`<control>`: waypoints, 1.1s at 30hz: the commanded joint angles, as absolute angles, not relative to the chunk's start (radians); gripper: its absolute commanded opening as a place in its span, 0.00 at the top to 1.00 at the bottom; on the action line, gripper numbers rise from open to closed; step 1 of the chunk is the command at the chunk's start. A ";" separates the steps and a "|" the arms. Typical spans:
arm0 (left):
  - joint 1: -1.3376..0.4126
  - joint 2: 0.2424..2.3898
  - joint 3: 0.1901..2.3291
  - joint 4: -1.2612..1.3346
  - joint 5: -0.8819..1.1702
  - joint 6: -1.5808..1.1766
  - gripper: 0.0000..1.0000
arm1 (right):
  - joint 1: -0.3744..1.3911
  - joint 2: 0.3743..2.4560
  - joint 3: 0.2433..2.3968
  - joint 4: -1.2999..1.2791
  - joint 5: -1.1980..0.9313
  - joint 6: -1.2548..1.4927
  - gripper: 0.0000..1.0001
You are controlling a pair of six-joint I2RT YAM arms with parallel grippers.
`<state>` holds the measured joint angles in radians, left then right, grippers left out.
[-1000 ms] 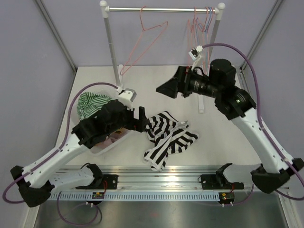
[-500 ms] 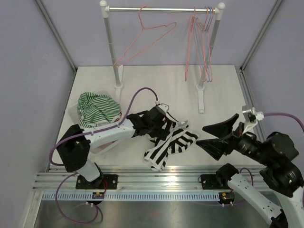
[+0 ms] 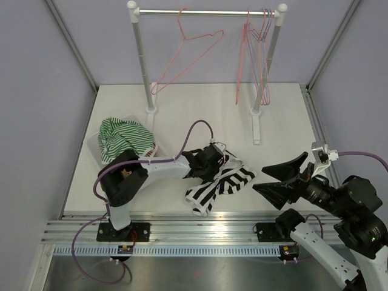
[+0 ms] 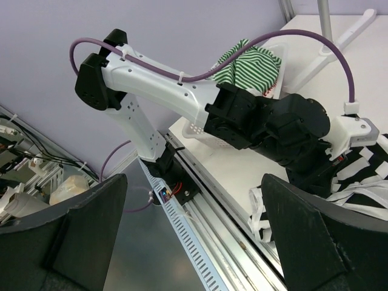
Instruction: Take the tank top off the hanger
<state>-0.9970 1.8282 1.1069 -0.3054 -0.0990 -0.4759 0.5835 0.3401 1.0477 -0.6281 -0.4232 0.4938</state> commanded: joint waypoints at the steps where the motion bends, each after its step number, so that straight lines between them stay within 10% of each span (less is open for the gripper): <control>1: -1.006 1.837 1.097 -0.293 -0.071 -0.497 1.00 | 0.586 0.322 1.037 -0.635 -0.374 0.485 0.01; 18: -0.881 1.214 1.394 -0.942 -0.692 -0.561 1.00 | 0.586 0.311 0.996 -0.617 -0.250 0.456 0.01; 33: -0.215 1.253 1.237 -0.858 -0.374 -0.604 1.00 | 0.586 0.339 1.026 -0.581 -0.298 0.439 0.00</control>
